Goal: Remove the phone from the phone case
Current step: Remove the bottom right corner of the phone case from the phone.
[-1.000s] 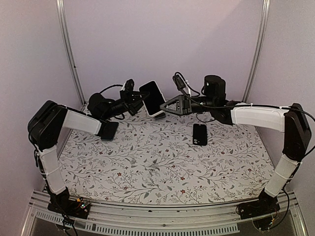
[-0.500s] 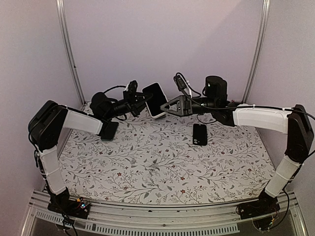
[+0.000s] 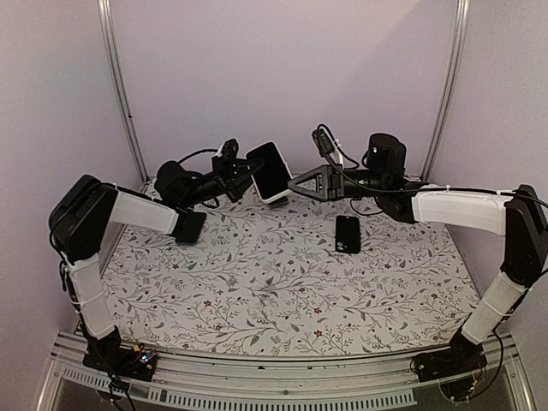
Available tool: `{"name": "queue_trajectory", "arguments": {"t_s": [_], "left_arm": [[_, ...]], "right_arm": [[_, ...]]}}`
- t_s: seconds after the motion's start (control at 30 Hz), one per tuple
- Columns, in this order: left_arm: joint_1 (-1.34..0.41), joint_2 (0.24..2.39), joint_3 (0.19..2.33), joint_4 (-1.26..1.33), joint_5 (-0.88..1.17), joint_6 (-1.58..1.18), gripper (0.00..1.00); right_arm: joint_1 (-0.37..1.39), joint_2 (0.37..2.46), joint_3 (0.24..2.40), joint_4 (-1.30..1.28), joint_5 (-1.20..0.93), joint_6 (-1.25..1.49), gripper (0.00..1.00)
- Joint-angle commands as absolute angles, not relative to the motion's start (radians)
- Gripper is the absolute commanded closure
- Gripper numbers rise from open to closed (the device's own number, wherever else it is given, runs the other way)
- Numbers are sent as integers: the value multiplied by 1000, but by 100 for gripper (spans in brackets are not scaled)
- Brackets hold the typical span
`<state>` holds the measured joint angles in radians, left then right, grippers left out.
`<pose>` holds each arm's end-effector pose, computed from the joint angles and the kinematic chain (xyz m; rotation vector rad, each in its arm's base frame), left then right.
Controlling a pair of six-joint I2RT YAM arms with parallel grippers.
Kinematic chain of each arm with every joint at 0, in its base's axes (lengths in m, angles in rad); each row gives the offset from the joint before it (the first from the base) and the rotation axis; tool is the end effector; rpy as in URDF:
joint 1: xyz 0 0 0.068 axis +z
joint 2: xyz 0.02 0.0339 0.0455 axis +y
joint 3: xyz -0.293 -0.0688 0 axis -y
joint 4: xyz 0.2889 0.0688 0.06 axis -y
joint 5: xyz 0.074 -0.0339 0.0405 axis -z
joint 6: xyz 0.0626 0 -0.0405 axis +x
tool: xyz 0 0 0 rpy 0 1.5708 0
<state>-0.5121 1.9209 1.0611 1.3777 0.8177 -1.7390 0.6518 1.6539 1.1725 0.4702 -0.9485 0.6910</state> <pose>0.3751 -0.2633 0.2668 0.0446 1.6411 -2.2896 0.3179 0.3065 0.3237 -0.8243 1.7060 1.7183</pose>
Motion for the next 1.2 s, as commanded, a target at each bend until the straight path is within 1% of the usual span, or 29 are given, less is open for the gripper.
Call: {"name": "queue_trajectory", "arguments": {"t_s": [0.0,0.1,0.27,0.57,1.0,1.17], "left_arm": [[-503,1895,1069,1429,808,-1735,100],[-511,1896,1066,1417,811,-1736,100],[-533,1904,1068,1373,823,-1750,100],[-572,1920,1084,1289,843,-1768,100],[-602,1949,1104,1237,874,-1781,100],[-613,1953,1103,1237,874,-1788,100]], "right_arm": [[649,1610,1175,549,-981,705,83],[649,1617,1198,572,-994,712,92],[670,1633,1271,591,-1010,701,94],[707,1684,1394,592,-1030,663,95],[720,1692,1442,627,-1056,660,93],[722,1691,1442,638,-1061,661,91]]}}
